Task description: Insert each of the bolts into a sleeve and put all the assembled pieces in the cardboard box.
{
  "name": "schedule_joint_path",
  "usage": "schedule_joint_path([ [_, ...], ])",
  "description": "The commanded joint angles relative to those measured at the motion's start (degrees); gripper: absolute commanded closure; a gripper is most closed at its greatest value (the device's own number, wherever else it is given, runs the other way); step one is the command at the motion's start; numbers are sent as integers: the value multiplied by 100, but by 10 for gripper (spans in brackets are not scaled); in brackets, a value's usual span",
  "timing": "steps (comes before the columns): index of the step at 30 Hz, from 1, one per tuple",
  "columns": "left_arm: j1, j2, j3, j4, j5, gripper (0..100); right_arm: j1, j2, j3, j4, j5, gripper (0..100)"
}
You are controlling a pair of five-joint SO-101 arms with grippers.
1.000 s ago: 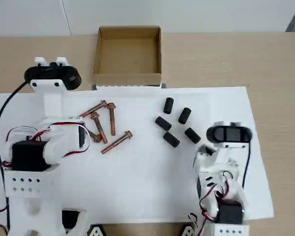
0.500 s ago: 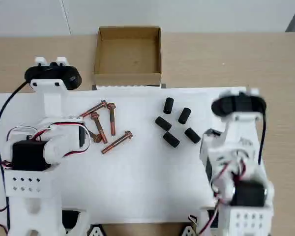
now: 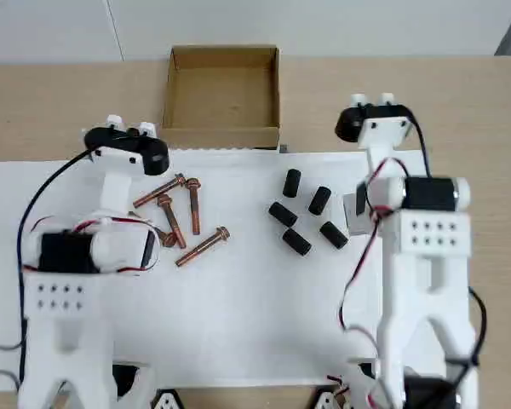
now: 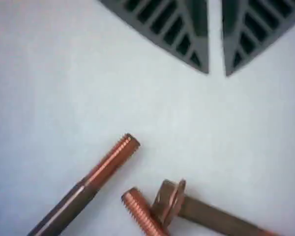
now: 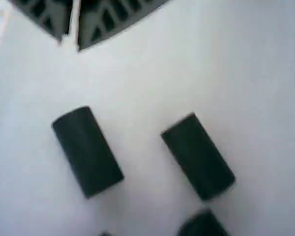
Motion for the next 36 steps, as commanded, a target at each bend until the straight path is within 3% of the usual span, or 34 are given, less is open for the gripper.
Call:
schedule_joint_path([
  [1, -281, 607, -101, 9, -44, 992, -31, 523, -580, 163, 879, 995],
  [6, -862, 1538, -664, 9, -220, 992, -48, 1112, -888, 224, 1160, 987],
  [9, -1029, 1881, -954, -18, -273, 979, -233, 1341, -958, 497, 1574, 920],
  [16, -1011, 2013, -1024, -26, -114, 863, -857, 1481, -967, 664, 2048, 869],
  [30, -993, 2031, -1024, 18, -334, 859, -1015, 2571, -1459, 426, 2084, 868],
  [36, -993, 2031, -1024, 18, -448, 859, -1015, 2932, -1749, 435, 2180, 816],
])
